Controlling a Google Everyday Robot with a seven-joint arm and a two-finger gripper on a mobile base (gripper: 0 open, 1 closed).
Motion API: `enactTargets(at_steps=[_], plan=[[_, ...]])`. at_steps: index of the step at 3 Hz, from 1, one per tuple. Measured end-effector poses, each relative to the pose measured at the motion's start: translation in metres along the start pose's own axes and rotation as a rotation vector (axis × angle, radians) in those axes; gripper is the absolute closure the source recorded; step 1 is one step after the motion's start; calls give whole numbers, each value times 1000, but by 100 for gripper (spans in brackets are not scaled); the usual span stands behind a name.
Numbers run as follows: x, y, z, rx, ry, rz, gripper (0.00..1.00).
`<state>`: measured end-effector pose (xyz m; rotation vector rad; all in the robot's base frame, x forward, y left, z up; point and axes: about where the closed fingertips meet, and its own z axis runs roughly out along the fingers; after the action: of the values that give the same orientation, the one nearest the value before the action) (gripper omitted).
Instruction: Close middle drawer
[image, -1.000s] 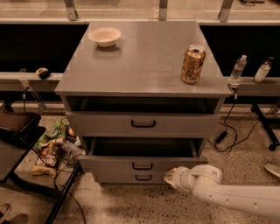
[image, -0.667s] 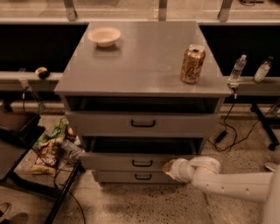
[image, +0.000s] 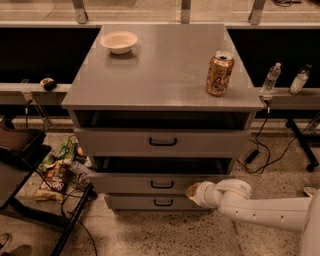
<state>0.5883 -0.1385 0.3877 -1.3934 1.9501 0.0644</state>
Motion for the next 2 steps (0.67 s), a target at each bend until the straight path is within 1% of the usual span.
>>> enactTargets(at_steps=[1, 2], plan=[[0, 0, 0, 0, 0, 0, 19], [0, 0, 0, 0, 0, 0, 0]])
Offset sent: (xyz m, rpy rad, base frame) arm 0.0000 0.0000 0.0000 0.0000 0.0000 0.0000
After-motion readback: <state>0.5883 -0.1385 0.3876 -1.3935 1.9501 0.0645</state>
